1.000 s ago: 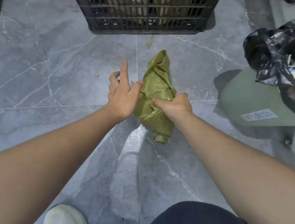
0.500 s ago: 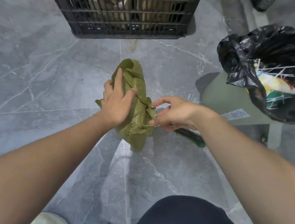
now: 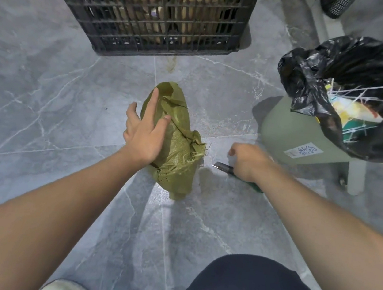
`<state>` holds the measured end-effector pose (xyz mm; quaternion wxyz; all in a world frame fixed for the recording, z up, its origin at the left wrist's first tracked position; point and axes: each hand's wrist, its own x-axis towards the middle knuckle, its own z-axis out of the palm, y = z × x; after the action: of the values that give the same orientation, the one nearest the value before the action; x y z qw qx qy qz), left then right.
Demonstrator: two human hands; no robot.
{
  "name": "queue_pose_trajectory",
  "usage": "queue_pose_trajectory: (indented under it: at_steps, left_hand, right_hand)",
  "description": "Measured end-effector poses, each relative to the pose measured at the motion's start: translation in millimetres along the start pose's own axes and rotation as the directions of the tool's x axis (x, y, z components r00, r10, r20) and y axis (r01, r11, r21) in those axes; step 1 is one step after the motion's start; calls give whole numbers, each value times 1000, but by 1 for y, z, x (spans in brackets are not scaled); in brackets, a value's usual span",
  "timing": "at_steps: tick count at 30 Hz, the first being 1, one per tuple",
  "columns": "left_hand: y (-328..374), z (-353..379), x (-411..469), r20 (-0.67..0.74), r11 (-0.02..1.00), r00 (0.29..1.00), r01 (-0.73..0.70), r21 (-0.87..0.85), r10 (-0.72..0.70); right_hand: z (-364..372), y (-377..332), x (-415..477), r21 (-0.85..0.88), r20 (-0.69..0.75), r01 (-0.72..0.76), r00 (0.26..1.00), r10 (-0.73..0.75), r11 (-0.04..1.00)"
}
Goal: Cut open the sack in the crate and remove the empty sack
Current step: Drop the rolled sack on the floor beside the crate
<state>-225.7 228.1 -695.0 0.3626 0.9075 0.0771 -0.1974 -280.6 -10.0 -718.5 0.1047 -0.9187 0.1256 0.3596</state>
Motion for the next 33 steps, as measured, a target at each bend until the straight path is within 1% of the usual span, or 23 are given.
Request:
queue_pose_trajectory:
  at_steps: [2,4,7,11,17,21,23,25,27,29,31,32,33]
  left_hand:
    - [-2,-2,0,-6,1000,1000,-2,5,2]
    - [-6,-4,1,-4,1000,1000,-16,5,16]
    - [-12,-6,2,1,999,999,-36,-1,36]
    - [-16,-5,0,14,999,999,-37,8,37]
    - [-9,-3,-5,13,999,999,-38,8,38]
    - [-1,-3,-6,5,999,999,-42,25,42]
    - [1,-3,-5,3,999,999,-46,30,46]
    - [2,-3,-5,3,998,999,-51,29,51]
    - [3,-5,-6,7,998,998,-58,29,58]
    - [4,-9,-6,11,998,998,-64,26,64]
    - [7,-16,-6,16,997,997,-77,12,76]
    - [10,-21,-7,20,997,997,-78,4,78]
    - [13,-27,-7,26,997,997,-75,-6,75]
  right_hand:
    - [14,5,0,-56,3,-60,998,60,997]
    - [26,10,1,-103,-23,-106,994,104,989]
    - [36,14,4,-125,-63,-155,987,148,980]
    - [45,12,8,-81,-97,-181,980,173,980]
    - [47,14,8,-63,-128,-178,977,169,982]
    - [47,13,7,-23,-113,-186,977,182,982]
    - [45,10,6,44,-77,-203,976,206,978]
    - [43,8,7,162,-53,-201,976,211,966]
    - [39,3,9,294,-75,-141,983,170,945]
    - [34,-4,10,406,-145,-39,984,106,913]
    - [26,-13,8,512,-225,52,972,75,858]
    - [21,-18,5,578,-241,82,968,74,812]
    - [14,-22,2,668,-227,103,971,71,737]
